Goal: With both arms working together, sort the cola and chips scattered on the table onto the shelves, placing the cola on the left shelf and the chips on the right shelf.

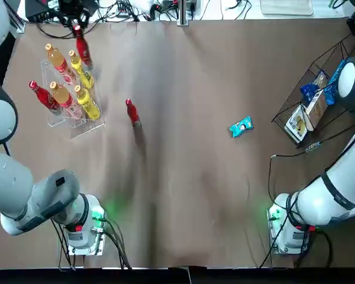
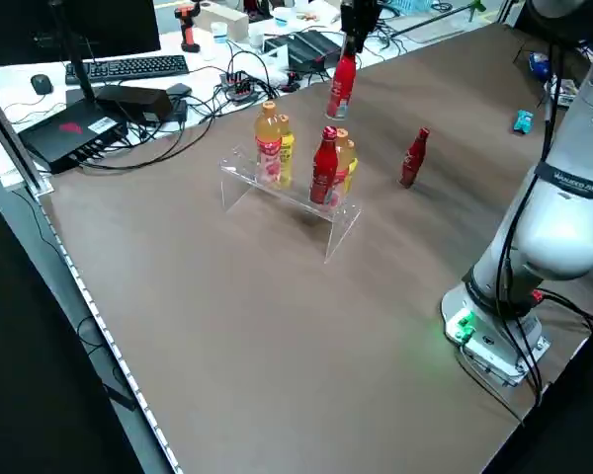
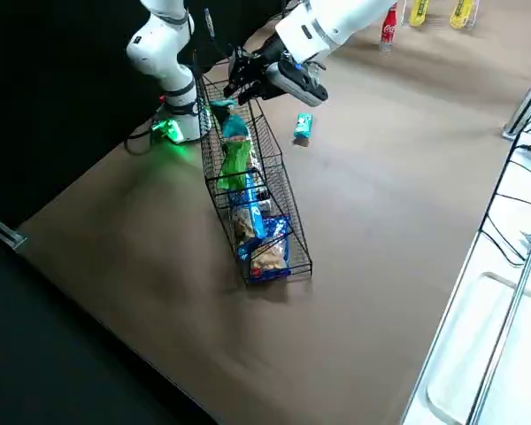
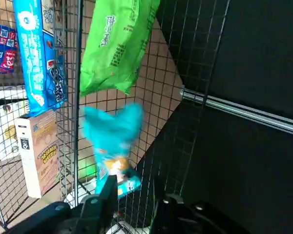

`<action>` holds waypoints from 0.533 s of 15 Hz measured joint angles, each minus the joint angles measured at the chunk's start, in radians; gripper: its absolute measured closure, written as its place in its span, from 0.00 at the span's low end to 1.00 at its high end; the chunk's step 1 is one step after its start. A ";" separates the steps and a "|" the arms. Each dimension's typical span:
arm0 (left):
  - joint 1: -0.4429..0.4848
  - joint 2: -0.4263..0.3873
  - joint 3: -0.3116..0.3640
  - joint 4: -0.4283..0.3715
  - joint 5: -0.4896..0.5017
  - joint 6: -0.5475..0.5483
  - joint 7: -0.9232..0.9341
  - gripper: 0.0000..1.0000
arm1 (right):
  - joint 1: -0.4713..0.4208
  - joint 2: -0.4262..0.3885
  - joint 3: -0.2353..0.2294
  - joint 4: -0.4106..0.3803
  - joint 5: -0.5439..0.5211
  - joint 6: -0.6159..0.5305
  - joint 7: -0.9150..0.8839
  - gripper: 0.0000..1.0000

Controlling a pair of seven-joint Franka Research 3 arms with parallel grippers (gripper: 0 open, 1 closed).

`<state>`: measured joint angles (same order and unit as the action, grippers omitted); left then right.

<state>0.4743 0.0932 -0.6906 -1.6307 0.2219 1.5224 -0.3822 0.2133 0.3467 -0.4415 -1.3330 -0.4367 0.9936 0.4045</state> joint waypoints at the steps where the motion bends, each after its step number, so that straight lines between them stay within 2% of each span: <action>1: 0.031 -0.014 0.000 0.000 -0.004 -0.018 0.055 0.69 | 0.001 0.000 0.002 0.000 0.000 0.000 -0.001 0.60; 5: 0.167 -0.062 0.001 0.000 -0.019 -0.075 0.272 0.69 | 0.042 -0.001 0.026 0.008 0.016 -0.043 -0.018 0.54; 8: 0.253 -0.085 0.001 -0.001 -0.021 -0.099 0.387 0.69 | 0.094 -0.016 0.030 0.051 0.092 -0.096 -0.018 0.49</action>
<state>0.7269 0.0079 -0.6896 -1.6315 0.2010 1.4236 0.0051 0.3071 0.3312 -0.4117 -1.2823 -0.3444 0.8977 0.3865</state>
